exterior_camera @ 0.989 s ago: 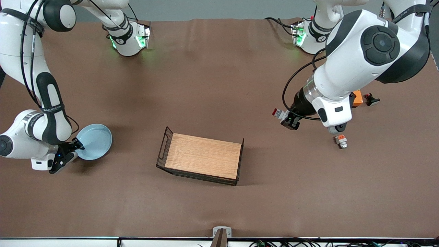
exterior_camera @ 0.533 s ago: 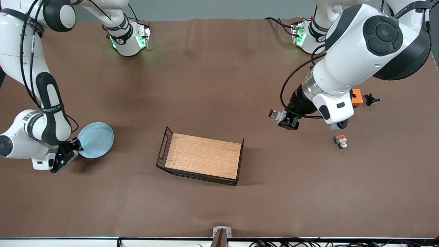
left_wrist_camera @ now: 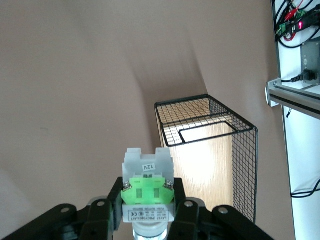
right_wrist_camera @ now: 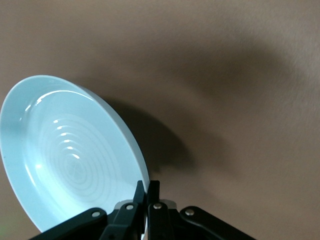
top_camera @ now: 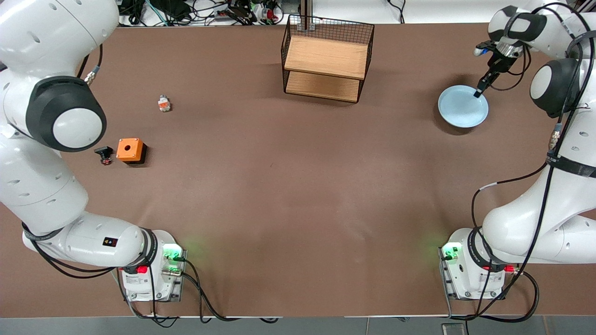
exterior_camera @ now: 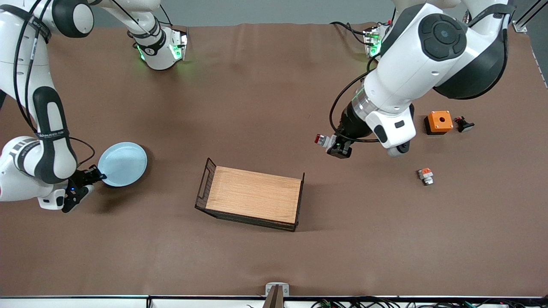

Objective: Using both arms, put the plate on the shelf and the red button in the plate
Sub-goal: 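Lift the green button with the left gripper while the right gripper raises the plate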

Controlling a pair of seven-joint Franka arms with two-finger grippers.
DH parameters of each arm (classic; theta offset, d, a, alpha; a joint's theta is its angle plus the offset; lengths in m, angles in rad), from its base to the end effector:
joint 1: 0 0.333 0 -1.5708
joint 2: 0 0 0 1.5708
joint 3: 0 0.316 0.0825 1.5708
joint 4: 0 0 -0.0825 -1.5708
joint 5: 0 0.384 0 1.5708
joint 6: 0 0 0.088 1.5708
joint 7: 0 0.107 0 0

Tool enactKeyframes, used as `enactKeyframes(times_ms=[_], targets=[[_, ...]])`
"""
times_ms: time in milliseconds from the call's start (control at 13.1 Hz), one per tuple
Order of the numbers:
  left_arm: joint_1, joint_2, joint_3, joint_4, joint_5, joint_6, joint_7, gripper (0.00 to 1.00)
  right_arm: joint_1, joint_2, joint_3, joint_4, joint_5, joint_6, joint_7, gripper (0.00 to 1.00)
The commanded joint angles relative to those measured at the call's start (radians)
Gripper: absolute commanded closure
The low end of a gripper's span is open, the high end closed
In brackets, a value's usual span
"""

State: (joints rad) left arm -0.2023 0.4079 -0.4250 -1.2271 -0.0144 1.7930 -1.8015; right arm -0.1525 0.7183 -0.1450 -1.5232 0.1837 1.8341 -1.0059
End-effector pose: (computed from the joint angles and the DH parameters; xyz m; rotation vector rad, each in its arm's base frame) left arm 0.5893 -0.3526 0.5758 2.3714 1.6628 -0.1409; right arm 0.6403 -0.1683 0.2131 -2.6791 -0.8890 0.3961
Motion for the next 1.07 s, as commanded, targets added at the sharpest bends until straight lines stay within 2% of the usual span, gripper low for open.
enactKeyframes(times_ms=[0, 457, 685, 989], targets=[[-0.037, 0.019, 0.017, 0.035, -0.007, 0.009, -0.036, 1.00, -0.018, -0.083, 0.011, -0.002, 0.019, -0.116, 0.099, 1.00], [-0.065, 0.025, 0.037, 0.035, -0.005, 0.026, -0.061, 1.00, -0.018, -0.258, 0.013, -0.002, 0.022, -0.392, 0.338, 1.00], [-0.081, 0.026, 0.048, 0.037, -0.005, 0.026, -0.067, 1.00, -0.013, -0.336, 0.015, 0.006, 0.068, -0.531, 0.484, 1.00], [-0.085, 0.023, 0.074, 0.035, -0.002, 0.026, -0.070, 1.00, 0.019, -0.385, 0.021, 0.012, 0.189, -0.611, 0.761, 0.99]])
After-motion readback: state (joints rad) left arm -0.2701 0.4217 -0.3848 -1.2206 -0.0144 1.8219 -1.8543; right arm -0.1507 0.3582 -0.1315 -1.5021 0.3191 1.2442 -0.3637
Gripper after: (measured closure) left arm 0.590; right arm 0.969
